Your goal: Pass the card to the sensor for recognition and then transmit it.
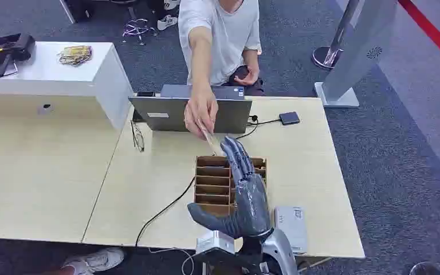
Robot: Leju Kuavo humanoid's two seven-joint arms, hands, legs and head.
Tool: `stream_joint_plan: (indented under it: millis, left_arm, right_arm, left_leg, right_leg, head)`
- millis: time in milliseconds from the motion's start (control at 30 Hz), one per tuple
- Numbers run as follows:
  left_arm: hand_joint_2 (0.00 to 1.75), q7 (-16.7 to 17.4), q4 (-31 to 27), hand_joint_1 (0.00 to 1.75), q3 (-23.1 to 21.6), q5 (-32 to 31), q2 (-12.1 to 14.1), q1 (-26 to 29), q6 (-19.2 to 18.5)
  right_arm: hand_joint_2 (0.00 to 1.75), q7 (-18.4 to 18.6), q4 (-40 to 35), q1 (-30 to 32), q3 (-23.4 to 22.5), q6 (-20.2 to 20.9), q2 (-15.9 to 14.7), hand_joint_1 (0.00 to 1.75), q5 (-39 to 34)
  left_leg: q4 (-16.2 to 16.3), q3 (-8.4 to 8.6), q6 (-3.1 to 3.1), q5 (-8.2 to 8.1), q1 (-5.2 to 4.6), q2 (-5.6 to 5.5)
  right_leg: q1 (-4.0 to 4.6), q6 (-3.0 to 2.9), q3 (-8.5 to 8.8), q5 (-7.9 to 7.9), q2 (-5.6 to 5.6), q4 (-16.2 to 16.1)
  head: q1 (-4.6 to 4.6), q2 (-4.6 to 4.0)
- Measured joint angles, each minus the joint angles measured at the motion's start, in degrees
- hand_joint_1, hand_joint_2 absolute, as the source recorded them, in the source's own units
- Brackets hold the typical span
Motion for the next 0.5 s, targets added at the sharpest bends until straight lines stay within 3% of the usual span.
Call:
stream_joint_plan:
  millis: [133,267,500]
  left_arm:
    - [0.0,0.4,0.0,0.0,-0.5,-0.4,0.0,-0.1,-0.5]
    - [0.0,2.1,0.0,0.0,-1.4,-1.3,-0.1,-0.7,-1.7]
    - [0.0,2.3,-0.2,0.0,-3.0,-2.4,-0.2,-1.0,-2.4]
  right_arm:
    - [1.75,3.9,2.3,-2.4,0.9,-2.2,0.2,0.0,6.9]
    - [1.75,10.5,5.7,-5.8,0.9,-6.2,0.6,0.0,20.2]
    - [1.75,14.5,11.1,-10.5,0.8,-6.0,1.4,0.0,24.1]
  left_leg:
    - [0.0,0.0,-0.01,0.01,0.0,0.0]
    - [0.0,0.01,-0.02,0.02,0.0,0.01]
    - [0.0,0.01,-0.04,0.05,0.0,0.0]
  right_leg:
    - [0.0,0.0,0.0,0.0,0.0,0.0]
    - [0.0,-0.01,0.0,0.02,0.0,0.0]
    - [0.0,-0.02,0.0,0.02,0.0,0.0]
  head:
    - [-0.02,0.0]
    - [0.0,0.0]
    - [-0.02,0.0]
